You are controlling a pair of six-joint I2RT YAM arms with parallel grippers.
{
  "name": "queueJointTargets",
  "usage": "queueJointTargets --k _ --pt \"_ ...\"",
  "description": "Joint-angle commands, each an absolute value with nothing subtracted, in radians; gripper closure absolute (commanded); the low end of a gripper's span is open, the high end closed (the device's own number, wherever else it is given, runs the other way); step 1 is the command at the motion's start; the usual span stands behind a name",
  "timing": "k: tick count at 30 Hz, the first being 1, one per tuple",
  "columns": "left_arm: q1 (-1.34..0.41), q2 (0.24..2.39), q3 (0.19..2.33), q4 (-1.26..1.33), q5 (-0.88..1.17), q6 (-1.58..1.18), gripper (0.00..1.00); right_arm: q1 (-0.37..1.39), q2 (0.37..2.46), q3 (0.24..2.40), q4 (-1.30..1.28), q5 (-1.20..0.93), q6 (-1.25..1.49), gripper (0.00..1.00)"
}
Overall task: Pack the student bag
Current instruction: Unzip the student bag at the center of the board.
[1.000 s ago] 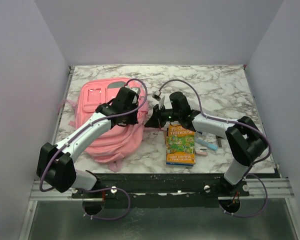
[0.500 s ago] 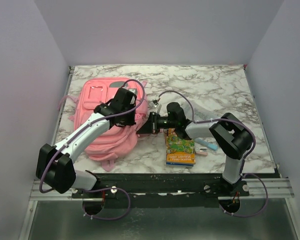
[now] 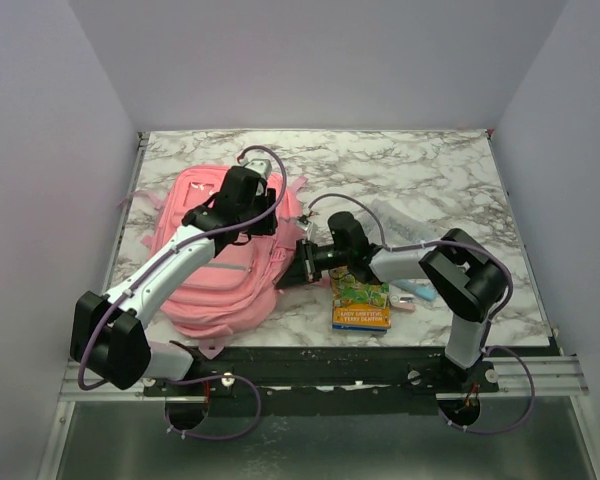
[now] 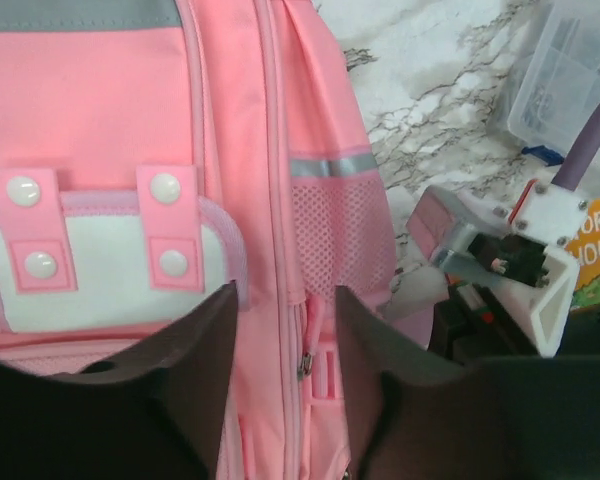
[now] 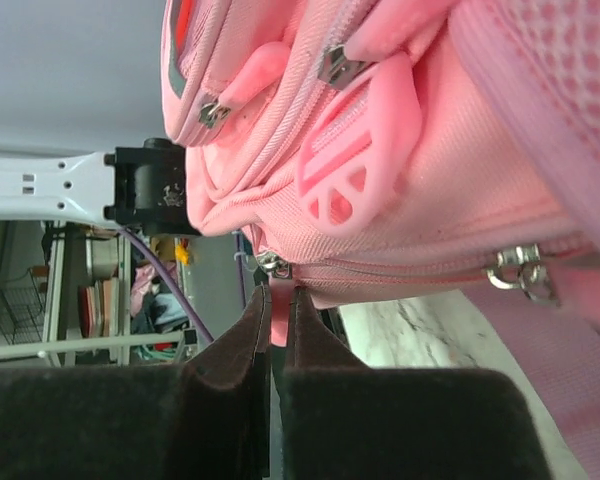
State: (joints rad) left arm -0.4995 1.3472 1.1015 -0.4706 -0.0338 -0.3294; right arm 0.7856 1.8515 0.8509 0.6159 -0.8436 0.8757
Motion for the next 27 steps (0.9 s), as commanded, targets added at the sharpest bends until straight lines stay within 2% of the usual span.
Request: queueJointTargets --k 1,4,7,10,15,20,22,27 --pt "-0.502 1.318 1.114 -0.528 -0.037 -0.291 0.45 0.724 1.847 0.911 0.554 -0.903 0.827 0.99" --pt "-0.528 1.297 1.116 -0.607 -0.005 -0.302 0.29 0.699 1.839 0.944 0.504 -0.903 0.805 0.99" --pt "-0.564 1.220 1.049 -0.612 0.050 -0.309 0.25 0.670 1.830 0.956 0.501 -0.908 0.802 0.99" --pt "-0.605 1.174 0.996 -0.609 0.039 -0.290 0.27 0.648 1.838 0.980 0.470 -0.922 0.792 0.99" --pt "-0.658 1.193 0.987 -0.619 -0.043 -0.271 0.41 0.643 1.831 0.988 0.468 -0.928 0.791 0.99" --pt "-0.717 1.274 1.006 -0.652 -0.134 -0.260 0.41 0.641 1.814 0.984 0.468 -0.923 0.794 0.99" --pt "-0.726 1.301 1.016 -0.678 -0.180 -0.265 0.44 0.639 1.811 0.989 0.453 -0.917 0.783 0.99" --pt "-0.733 1.302 1.010 -0.695 -0.173 -0.267 0.46 0.638 1.805 0.998 0.422 -0.931 0.764 0.99"
